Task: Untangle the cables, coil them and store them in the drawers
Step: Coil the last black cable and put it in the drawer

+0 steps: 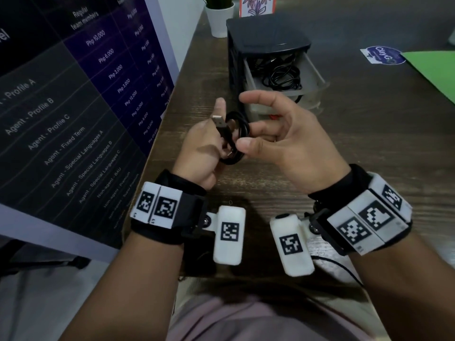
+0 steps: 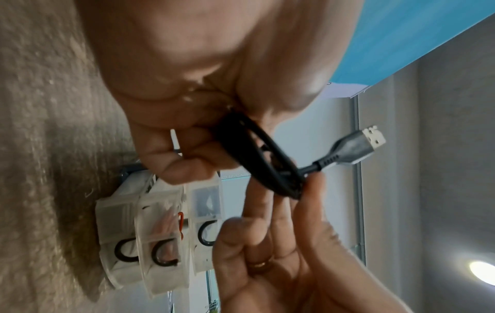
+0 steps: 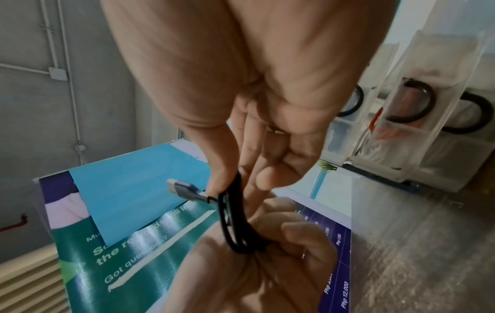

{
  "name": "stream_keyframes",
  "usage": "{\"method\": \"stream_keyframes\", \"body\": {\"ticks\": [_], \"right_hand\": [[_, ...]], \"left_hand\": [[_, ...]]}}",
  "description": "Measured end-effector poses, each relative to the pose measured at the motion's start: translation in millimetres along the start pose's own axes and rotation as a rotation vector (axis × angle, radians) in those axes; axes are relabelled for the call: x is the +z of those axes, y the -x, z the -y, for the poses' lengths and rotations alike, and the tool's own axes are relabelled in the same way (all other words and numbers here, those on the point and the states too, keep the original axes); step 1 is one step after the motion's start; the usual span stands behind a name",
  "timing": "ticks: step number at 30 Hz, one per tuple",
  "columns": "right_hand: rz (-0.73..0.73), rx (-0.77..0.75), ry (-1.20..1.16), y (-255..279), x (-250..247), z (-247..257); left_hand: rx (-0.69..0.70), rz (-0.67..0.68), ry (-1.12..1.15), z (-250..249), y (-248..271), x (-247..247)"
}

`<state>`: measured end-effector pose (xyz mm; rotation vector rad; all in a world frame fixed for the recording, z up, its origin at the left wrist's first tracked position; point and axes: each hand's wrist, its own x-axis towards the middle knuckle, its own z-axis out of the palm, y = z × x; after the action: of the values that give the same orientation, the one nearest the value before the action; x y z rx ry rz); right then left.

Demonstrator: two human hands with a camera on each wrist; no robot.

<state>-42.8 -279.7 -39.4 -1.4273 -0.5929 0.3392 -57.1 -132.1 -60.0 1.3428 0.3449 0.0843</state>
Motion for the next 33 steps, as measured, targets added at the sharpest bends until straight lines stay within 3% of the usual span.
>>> {"method": "stream_keyframes", "body": {"ticks": [7, 16, 22, 30, 33], "right_hand": [[0.112, 0.029, 0.077, -2.6, -4.8, 1.9], [0.302, 0.045, -0.075, -3.5, -10.3, -3.7], [0.049, 0.108, -0.162, -7.1, -13.9, -14.5], [-0.117, 0.151, -0.128, -14.7, -21.9, -13.5], [-0.164, 0.144, -0.121, -19.6, -30.6, -9.7]], "left_hand": [[-0.005, 0.005, -0.121, -6.4, 3.0, -6.0], [0.029, 0.06, -0.172, -9.9, 10.4, -0.9], [0.093, 0.045, -0.105, -7.0, 1.3, -4.0], [0.145, 0.075, -0.235, -14.8, -0.4, -2.6], [0.186, 0.023, -0.31, -16.9, -4.0, 0.4]]}}
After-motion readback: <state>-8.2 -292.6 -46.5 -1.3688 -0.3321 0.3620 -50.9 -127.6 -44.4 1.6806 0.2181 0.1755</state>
